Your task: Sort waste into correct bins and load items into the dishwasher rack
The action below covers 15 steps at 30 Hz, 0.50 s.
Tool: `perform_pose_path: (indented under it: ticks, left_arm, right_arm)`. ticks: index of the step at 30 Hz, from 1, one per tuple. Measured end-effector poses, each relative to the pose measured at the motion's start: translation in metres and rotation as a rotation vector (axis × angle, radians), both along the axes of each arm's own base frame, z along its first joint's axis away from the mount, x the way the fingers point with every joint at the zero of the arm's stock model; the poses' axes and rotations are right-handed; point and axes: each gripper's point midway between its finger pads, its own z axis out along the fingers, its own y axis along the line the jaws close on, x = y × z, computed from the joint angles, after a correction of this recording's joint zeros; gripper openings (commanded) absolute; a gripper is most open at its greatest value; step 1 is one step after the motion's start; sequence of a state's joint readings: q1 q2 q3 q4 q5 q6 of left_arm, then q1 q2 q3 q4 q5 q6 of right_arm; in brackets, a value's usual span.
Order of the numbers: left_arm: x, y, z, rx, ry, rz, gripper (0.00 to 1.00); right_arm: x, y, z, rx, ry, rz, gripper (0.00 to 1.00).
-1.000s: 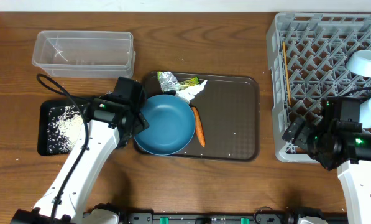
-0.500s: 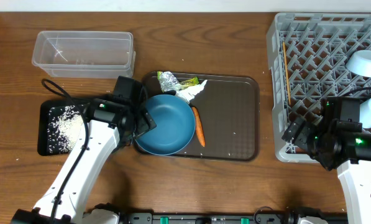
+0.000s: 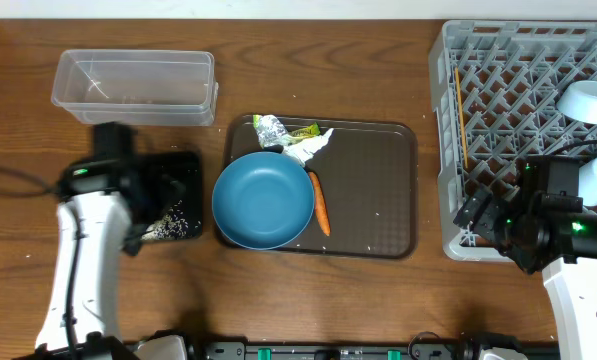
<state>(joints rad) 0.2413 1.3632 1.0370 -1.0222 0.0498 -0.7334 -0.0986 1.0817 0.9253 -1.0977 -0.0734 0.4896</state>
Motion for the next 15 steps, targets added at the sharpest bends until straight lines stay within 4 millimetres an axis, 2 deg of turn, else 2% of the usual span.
perform_pose_path:
  ticks: [4, 7, 15]
  left_arm:
    - [-0.009, 0.027, 0.000, -0.020, -0.004, 0.127, 0.98]
    - [-0.014, 0.039, 0.000, -0.026, -0.006, 0.179, 0.98]
    - [-0.017, 0.045, 0.000, -0.032, -0.009, 0.211, 0.98]
  right_arm:
    - [0.000, 0.000, 0.000, 0.000, 0.000, 0.000, 0.99]
    - [0.000, 0.000, 0.000, 0.000, 0.000, 0.000, 0.99]
    - [0.000, 0.000, 0.000, 0.000, 0.000, 0.000, 0.99]
